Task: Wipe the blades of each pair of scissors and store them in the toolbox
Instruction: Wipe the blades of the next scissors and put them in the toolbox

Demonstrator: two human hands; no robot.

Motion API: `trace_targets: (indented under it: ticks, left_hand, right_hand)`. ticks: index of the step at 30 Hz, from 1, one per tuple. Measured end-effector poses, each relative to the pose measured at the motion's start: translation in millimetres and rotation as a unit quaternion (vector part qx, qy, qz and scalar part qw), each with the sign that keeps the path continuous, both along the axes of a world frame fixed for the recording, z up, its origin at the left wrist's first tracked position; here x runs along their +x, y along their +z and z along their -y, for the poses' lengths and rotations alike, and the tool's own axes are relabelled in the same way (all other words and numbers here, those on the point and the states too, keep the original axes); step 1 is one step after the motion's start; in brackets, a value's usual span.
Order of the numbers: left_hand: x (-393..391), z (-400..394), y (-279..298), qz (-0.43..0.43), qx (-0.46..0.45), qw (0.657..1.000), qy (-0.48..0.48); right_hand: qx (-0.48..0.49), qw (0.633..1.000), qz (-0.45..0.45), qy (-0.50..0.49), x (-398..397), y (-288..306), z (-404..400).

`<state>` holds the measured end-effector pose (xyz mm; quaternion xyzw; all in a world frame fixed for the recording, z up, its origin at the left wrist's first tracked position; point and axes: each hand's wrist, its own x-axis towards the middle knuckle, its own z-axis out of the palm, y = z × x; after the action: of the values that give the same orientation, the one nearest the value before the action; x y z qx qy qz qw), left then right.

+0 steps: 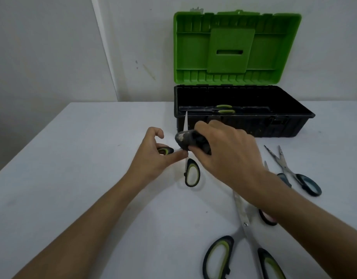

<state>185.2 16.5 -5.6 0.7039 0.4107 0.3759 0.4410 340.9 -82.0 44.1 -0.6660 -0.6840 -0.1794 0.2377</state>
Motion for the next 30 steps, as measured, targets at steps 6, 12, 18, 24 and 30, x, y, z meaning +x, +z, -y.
trace_targets:
  ticks: [6, 12, 18, 24, 30]
  left_hand:
    - [-9, 5, 20, -0.063, 0.16, 0.981, 0.09]
    - [-19, 6, 29, -0.205, 0.343, 0.907, 0.133]
    - [-17, -2, 8, -0.214, 0.36, 0.906, 0.055]
    - [-12, 2, -2, -0.191, 0.318, 0.925, 0.086]
    - [-1, 16, -5, -0.183, 0.333, 0.919, 0.107]
  right_hand:
    - [0.065, 0.987, -0.129, -0.07, 44, 24, -32]
    - [0.103, 0.936, -0.335, 0.006, 84, 37, -4]
    - [0.034, 0.934, -0.343, 0.096, 84, 39, 20]
    - [-0.015, 0.965, -0.243, 0.097, 57, 19, 20]
    - [-0.022, 0.992, -0.103, 0.065, 27, -14, 2]
